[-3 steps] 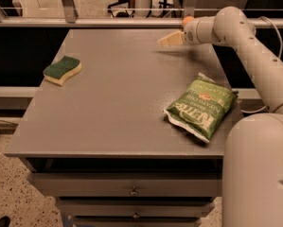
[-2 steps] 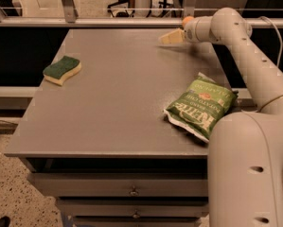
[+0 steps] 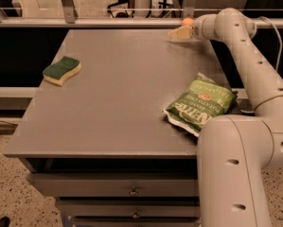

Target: Move orange near green jalapeno chip bag

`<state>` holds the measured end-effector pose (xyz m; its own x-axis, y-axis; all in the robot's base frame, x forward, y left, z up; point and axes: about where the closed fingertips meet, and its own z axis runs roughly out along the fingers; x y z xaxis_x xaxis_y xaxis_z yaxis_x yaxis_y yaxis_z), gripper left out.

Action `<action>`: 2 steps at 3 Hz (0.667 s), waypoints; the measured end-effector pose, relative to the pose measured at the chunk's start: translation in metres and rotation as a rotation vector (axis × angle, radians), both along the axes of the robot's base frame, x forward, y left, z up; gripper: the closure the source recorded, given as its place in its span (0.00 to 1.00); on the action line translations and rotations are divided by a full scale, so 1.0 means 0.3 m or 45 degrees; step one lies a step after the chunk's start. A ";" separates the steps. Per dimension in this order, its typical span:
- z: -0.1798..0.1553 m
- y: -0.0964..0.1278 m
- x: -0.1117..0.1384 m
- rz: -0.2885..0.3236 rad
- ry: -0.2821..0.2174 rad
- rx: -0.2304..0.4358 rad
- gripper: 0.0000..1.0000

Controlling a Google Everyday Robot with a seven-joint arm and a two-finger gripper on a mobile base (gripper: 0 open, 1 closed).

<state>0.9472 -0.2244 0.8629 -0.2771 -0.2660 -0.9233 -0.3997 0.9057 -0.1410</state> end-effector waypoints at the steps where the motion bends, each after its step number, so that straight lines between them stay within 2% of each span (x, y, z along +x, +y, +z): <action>1: 0.000 -0.021 0.018 -0.025 -0.004 0.000 0.08; 2: -0.011 -0.024 0.031 -0.030 0.001 0.000 0.24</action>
Offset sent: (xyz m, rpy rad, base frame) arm 0.0373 -0.0245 0.0072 0.0007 0.0009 -0.0322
